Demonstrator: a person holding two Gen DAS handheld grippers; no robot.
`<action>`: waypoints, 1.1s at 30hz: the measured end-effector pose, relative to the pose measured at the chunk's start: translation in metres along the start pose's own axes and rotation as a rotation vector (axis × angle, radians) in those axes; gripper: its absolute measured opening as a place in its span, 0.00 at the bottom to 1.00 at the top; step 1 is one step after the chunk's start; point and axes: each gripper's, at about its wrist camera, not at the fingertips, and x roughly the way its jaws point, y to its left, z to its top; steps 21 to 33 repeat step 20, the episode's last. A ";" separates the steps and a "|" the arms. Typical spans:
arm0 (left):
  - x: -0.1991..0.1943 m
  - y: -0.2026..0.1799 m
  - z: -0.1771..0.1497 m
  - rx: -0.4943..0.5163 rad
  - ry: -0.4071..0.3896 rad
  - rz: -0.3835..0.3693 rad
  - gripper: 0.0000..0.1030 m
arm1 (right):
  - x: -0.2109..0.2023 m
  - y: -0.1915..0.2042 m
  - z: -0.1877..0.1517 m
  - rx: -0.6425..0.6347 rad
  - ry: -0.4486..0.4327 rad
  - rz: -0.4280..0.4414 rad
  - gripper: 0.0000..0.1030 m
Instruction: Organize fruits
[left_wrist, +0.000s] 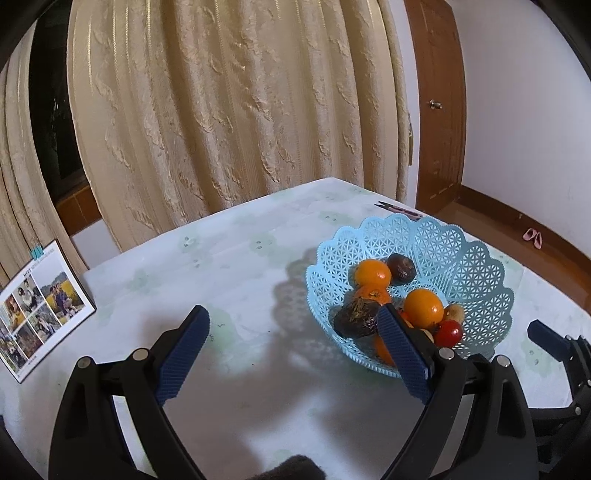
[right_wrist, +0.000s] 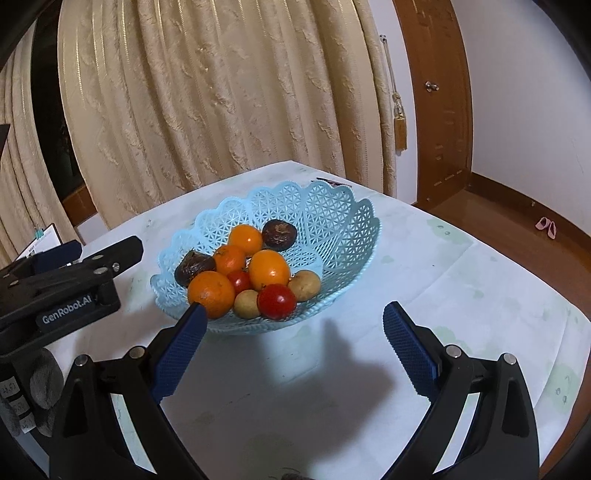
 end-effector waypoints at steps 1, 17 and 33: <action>0.000 -0.001 0.000 0.007 -0.001 0.003 0.90 | 0.000 0.001 0.000 -0.002 0.001 0.000 0.95; -0.004 -0.001 -0.002 0.017 0.017 -0.001 0.90 | 0.004 0.006 -0.004 -0.014 0.047 0.024 0.95; -0.008 0.006 -0.006 0.015 0.028 0.014 0.90 | 0.005 0.013 -0.010 -0.031 0.078 0.046 0.95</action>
